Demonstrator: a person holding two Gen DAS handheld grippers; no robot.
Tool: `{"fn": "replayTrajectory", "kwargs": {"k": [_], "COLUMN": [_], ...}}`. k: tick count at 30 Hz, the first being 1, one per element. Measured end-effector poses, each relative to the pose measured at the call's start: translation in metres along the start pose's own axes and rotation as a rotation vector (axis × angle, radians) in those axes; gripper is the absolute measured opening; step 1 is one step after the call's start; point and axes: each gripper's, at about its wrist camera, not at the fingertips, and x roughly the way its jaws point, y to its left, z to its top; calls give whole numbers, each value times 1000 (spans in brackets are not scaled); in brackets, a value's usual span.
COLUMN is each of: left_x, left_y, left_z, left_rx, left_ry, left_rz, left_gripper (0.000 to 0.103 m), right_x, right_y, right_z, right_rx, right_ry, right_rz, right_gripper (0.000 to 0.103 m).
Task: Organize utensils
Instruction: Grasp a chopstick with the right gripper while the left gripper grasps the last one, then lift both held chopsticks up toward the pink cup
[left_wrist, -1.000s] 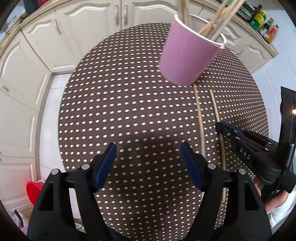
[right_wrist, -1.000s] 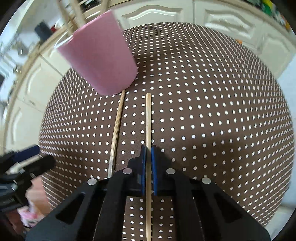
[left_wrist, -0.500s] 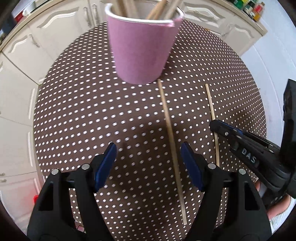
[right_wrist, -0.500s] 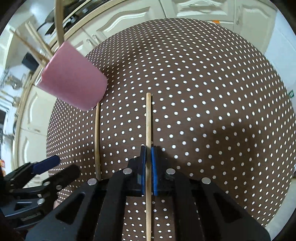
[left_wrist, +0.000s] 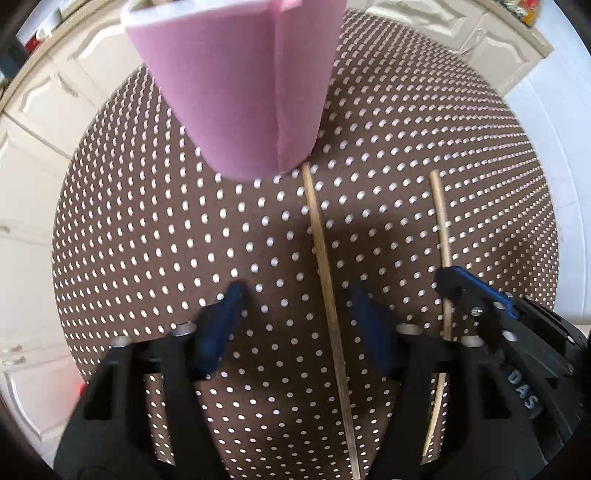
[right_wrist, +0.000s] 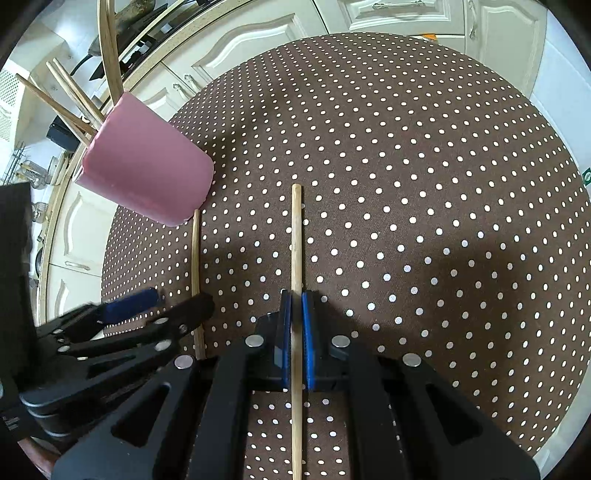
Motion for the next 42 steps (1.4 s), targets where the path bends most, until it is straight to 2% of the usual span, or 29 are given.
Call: {"fn": "replayTrajectory", "kwargs": {"k": [1,2,3,4,6,14,18,26,36,42], "left_x": [0,0,0,0,0,-14,-26,-63,-126,-133], "left_y": [-3,-7,-8,-9,-9,16,42,80,77,63], "left_z": [3,5,5,5,3,-28,-48,-51,-47,-44], "left_rx": [4,26,39,56,86,44,30,-12,-32,-12], "left_ry": [-9,-13,-11,-8,-3,-4,-29,-107,-240,-270], "left_rz": [3,-11,-19,-31,-49,-84,-88,-86,-78,-54], "left_gripper": [38,28,24,14,8,6,6,6,6,6], "right_x": [0,0,0,0,0,-2,-10,-36,-69,-82], "right_y": [0,0,-1,-1,-1,2,7,23,50,57], "right_z": [0,0,0,1,1,1,1,5,12,14], "right_rx": [0,1,2,1,1,-3,-6,-31,-80,-104], "right_ry": [0,0,0,1,2,-4,-27,-99,-206,-240], "right_rz": [0,1,2,3,4,6,22,49,74,89], "right_gripper": [5,5,5,5,5,5,5,5,5,5]}}
